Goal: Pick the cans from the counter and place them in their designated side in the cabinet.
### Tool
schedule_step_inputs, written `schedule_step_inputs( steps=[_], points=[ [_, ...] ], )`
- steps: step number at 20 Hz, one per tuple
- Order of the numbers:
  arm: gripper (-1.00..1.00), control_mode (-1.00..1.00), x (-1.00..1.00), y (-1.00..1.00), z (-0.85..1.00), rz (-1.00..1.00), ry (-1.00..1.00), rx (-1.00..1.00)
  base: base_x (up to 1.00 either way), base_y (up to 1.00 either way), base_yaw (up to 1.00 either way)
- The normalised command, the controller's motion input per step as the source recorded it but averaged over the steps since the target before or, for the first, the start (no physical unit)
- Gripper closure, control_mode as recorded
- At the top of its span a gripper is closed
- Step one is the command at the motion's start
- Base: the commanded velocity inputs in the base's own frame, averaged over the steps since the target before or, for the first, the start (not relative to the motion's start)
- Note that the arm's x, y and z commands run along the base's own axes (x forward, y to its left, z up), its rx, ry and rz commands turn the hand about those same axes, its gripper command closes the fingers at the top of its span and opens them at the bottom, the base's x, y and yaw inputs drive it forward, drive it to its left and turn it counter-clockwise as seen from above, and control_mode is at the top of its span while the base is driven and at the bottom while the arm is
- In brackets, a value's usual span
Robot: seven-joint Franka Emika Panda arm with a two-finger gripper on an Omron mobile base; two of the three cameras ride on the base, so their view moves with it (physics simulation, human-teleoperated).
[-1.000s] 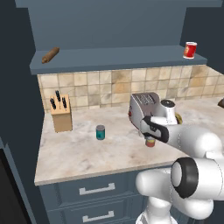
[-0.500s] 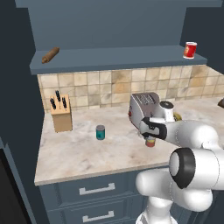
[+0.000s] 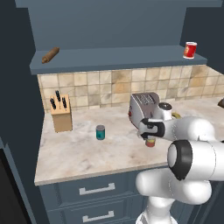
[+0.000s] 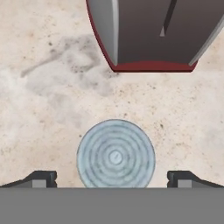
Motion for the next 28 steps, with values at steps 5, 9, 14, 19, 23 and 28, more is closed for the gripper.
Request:
schedule_step_inputs(
  steps=[5,9,14,19,23,28],
  points=[
    [-1.00,-1.00,0.08,0.00,-0.12,0.00,0.00,0.00,0.00,0.00,0.00],
    [-1.00,-1.00,0.09,0.00,-0.13,0.00,0.00,0.00,0.00,0.00,0.00],
    [-1.00,-1.00,0.09,-0.01,-0.12,0.00,0.00,0.00,0.00,0.00,0.00],
    [1.00,-1.00,0.09,0.00,-0.15,0.00,0.01,0.00,0.00,0.00,0.00],
    [1.00,-1.00,0.03,0.00,-0.09,0.00,0.01,0.00,0.00,0.00,0.00],
    [1.00,-1.00,0.00,-0.02,-0.01,0.00,0.00,0.00,0.00,0.00,0.00]
  ],
)
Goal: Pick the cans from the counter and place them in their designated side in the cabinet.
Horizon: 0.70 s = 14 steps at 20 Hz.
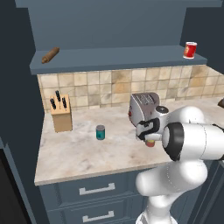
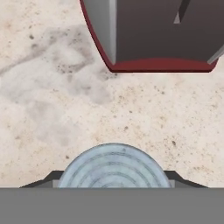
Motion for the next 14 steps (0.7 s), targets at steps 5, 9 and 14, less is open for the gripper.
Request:
schedule_step_inputs(
  steps=[5,9,14],
  points=[
    [1.00,-1.00,-0.03,-0.02,0.07,0.00,-0.02,0.00,0.00,0.00,0.00],
    [1.00,-1.00,-0.12,-0.12,0.26,0.00,-0.05,0.00,0.00,0.00,0.00],
    [1.00,-1.00,-0.13,-0.13,0.37,0.00,-0.03,0.00,0.00,0.00,0.00]
  ],
)
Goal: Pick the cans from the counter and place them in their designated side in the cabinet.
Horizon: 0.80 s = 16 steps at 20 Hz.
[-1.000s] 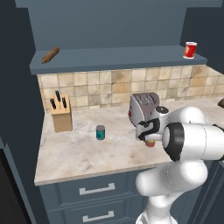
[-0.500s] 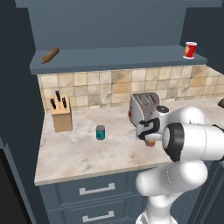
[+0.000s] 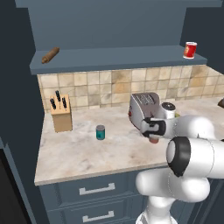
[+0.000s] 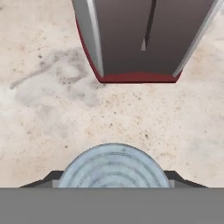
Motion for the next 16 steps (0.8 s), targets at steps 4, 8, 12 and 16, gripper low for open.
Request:
schedule_step_inputs(
  steps=[4,8,12,16],
  points=[
    [1.00,-1.00,-0.12,-0.13,0.40,0.00,0.00,-0.01,0.00,0.00,0.00],
    [1.00,-1.00,-0.12,-0.12,0.37,0.00,0.00,-0.01,0.00,0.00,0.00],
    [1.00,-1.00,-0.13,-0.10,0.40,0.00,0.00,-0.01,0.00,0.00,0.00],
    [1.00,-1.00,-0.14,-0.09,0.40,0.00,0.00,0.00,0.00,0.00,0.00]
  ],
)
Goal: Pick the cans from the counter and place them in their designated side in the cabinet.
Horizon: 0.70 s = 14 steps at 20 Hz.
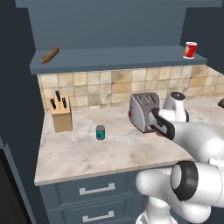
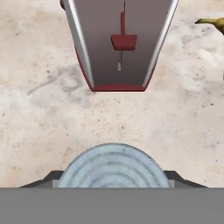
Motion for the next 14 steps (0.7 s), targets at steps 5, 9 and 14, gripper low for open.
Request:
schedule_step_inputs(
  steps=[5,9,14],
  points=[
    [1.00,-1.00,-0.16,-0.12,0.34,0.00,-0.01,-0.01,0.00,0.00,0.00],
    [1.00,-1.00,-0.17,-0.10,0.21,0.03,-0.09,-0.02,0.00,0.00,0.00],
    [1.00,-1.00,-0.15,-0.09,0.25,0.02,-0.10,-0.01,0.00,0.00,0.00]
  ],
)
